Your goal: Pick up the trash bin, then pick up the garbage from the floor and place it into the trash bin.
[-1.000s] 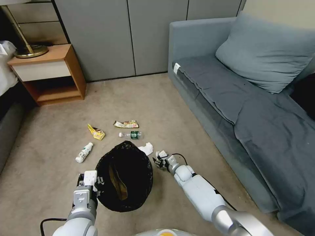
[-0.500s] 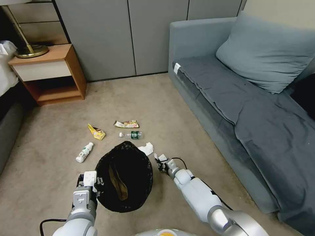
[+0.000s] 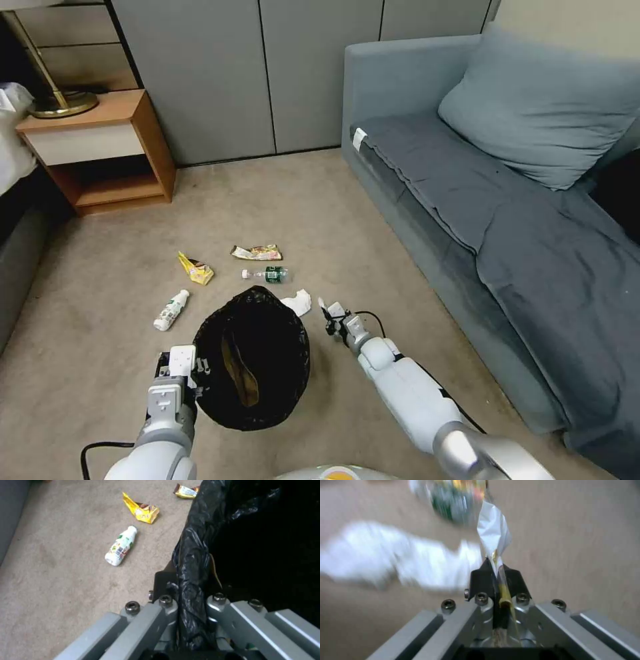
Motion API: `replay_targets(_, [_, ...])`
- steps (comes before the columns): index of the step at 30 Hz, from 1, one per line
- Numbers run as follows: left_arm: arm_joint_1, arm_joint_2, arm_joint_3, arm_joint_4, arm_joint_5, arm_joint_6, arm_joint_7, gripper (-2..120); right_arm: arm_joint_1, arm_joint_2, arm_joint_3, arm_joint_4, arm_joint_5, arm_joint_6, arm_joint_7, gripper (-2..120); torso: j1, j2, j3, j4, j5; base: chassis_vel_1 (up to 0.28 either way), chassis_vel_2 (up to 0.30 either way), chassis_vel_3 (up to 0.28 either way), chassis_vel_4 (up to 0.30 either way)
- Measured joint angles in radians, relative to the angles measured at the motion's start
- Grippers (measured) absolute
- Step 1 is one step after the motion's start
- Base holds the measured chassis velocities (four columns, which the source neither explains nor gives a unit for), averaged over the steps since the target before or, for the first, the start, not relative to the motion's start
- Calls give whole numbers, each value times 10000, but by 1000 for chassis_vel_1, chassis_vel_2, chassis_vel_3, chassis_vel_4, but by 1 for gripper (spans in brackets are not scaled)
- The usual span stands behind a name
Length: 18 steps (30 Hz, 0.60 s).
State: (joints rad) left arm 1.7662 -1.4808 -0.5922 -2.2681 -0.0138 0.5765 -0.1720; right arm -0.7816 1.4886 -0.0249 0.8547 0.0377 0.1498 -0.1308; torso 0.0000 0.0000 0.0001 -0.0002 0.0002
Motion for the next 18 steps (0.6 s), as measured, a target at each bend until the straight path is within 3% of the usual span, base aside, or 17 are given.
replay_targets(1, [-48, 30, 1, 7, -23, 32, 1, 3, -383, -314, -120, 1193, 222, 10, -18, 0, 0, 0, -1, 1, -1, 0, 0, 0, 0])
replay_targets(2, [-48, 30, 1, 7, -23, 32, 1, 3, -383, -314, -120, 1193, 222, 10, -18, 0, 0, 0, -1, 1, -1, 0, 0, 0, 0])
replay_targets(3, [-89, 49, 7, 17, -39, 57, 1, 3, -703, -585, -243, 2297, 466, 94, -148, 0, -1, 0, 0, 0, -4, 0, 0, 0, 0])
replay_targets(4, [-99, 55, 10, 21, -42, 65, 2, 3, -782, -652, -280, 2622, 544, 130, -194, 0, 0, 0, 0, -1, -2, 0, 0, 0, 0])
replay_targets(5, [-127, 66, 35, 35, -46, 80, 5, 3, -1027, -941, -437, 3951, 900, 290, -389, 0, -1, 0, -1, 2, 2, 0, 0, 0, 0])
replay_targets(6, [-127, 66, 35, 35, -46, 80, 5, 3, -1027, -941, -437, 3951, 900, 290, -389, 0, -1, 0, -1, 2, 2, 0, 0, 0, 0])
replay_targets(8, [-146, 68, 84, 61, -46, 85, 8, 3, -1320, -1344, -696, 5795, 1458, 588, -838, 0, -2, 0, -1, 4, 1, 0, 0, 0, 0])
replay_targets(9, [-146, 68, 84, 61, -46, 85, 8, 3, -1320, -1344, -696, 5795, 1458, 588, -838, 0, -2, 0, -1, 4, 1, 0, 0, 0, 0])
replay_targets(11, [-161, 67, 117, 69, -45, 88, 11, 3, -1498, -1672, -934, 7185, 1908, 813, -1400, 0, -1, 1, -1, 2, -3, 0, 0, 0, 0])
replay_targets(13, [-167, 67, 122, 70, -44, 90, 13, 3, -1544, -1751, -1016, 7482, 2004, 851, -1527, 0, -2, 1, -1, 3, -2, 0, 0, 0, 0])
replay_targets(15, [-174, 83, 129, 71, -47, 95, 20, 3, -1752, -2096, -1441, 8551, 2311, 965, -1947, 0, -2, 2, -2, 2, -1, 0, 0, 0, 0])
replay_targets(18, [-177, 99, 133, 64, -60, 96, 27, 3, -1930, -2428, -1922, 9164, 2376, 996, -2064, 0, -1, 1, -1, 3, -1, 0, 0, 0, 0])
